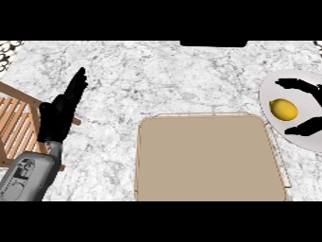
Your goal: Pick the lemon from the tray and place it in the plate
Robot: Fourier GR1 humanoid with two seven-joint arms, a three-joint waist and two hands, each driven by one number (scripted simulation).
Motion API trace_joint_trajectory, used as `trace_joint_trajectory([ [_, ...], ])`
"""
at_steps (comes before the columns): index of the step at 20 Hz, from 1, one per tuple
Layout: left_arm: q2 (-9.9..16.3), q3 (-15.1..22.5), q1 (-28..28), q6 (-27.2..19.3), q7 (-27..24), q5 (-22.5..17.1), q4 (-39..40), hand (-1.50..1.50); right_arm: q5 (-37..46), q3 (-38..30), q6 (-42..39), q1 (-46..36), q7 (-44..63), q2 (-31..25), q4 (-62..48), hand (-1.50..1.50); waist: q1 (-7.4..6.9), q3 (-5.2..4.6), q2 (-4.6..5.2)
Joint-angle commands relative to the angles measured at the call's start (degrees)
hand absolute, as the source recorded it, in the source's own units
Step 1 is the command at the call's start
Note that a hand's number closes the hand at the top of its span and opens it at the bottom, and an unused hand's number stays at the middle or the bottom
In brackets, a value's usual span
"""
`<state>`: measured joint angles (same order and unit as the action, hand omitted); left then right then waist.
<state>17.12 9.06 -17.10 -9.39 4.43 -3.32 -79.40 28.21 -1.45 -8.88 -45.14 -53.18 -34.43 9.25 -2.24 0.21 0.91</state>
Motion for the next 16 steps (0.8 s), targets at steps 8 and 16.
trace_joint_trajectory([
  [8,0.7,-1.2,-0.2,1.3,0.7,-0.4,-1.0,0.00,-14.2,-14.3,-15.6,-1.9,2.6,-11.9,-6.2,-1.50,-0.16,0.15,0.47],
  [16,-1.9,0.6,-0.1,-0.3,-0.1,1.4,-0.8,0.00,-17.9,-17.9,-21.2,1.9,4.1,-19.4,-6.3,-1.50,-0.57,0.47,0.97],
])
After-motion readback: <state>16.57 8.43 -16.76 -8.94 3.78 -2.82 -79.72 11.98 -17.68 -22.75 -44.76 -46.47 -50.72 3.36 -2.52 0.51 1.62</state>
